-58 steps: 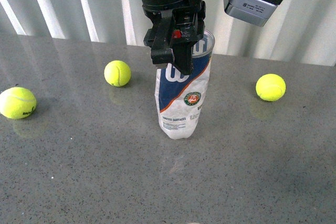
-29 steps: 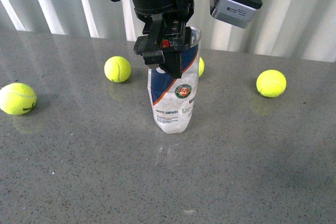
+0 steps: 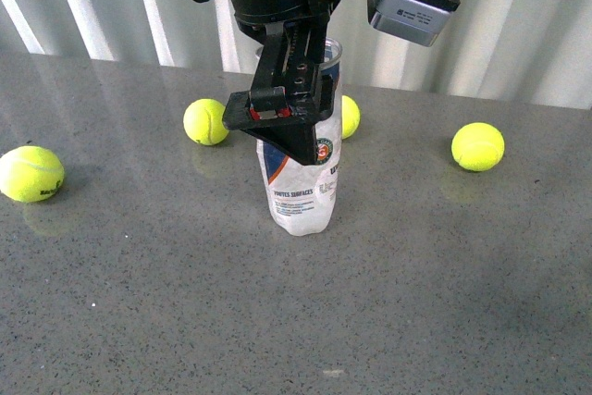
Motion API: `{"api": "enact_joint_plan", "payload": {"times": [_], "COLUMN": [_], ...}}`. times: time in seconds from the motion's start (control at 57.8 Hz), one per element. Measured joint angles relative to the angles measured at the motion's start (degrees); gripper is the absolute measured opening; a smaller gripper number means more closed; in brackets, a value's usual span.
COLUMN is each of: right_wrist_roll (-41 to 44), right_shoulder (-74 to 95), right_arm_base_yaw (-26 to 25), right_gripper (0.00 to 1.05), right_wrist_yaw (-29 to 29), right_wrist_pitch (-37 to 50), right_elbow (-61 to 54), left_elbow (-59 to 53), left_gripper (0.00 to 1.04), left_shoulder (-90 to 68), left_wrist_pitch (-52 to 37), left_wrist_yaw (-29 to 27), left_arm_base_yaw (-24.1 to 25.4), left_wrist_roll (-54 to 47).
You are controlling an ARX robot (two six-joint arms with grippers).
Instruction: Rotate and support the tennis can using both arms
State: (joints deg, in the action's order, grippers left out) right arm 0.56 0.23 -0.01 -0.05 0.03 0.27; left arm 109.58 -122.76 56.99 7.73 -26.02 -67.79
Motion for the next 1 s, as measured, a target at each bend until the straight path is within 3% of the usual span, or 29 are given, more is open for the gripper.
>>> {"api": "enact_joint_plan", "payload": {"times": [0.207,0.346,0.571,0.813,0.899,0.951,1.003], "right_wrist_roll": [0.0,0.0,0.0,0.0,0.0,0.0,0.0], "right_shoulder": [0.0,0.0,0.0,0.0,0.0,0.0,0.0], "right_arm_base_yaw": [0.0,0.0,0.0,0.0,0.0,0.0,0.0], "right_gripper": [0.98,0.98,0.98,0.98,0.98,0.98,0.98], "right_wrist_yaw": [0.0,0.0,0.0,0.0,0.0,0.0,0.1], "right_wrist_pitch": [0.0,0.0,0.0,0.0,0.0,0.0,0.0], "right_elbow": [0.0,0.0,0.0,0.0,0.0,0.0,0.0], "left_elbow": [1.1,-3.9,-25.7,-49.5,-61.9,-68.9,-74.8], "left_gripper": [0.98,0.98,0.98,0.98,0.83,0.74,0.65], "left_shoulder": [3.4,14.3,34.8,52.3,57.7,60.9,63.6], "left_wrist_pitch": [-4.9,-23.6,-44.4,-54.6,-69.8,-77.5,-82.2], "left_wrist_yaw": [4.0,1.6,6.9,13.0,-1.2,-6.4,-7.7], "left_arm_base_yaw": [1.9,5.1,11.0,21.6,24.4,25.5,25.9], "left_wrist_roll": [4.5,17.1,40.0,58.7,63.7,65.3,66.2]}}
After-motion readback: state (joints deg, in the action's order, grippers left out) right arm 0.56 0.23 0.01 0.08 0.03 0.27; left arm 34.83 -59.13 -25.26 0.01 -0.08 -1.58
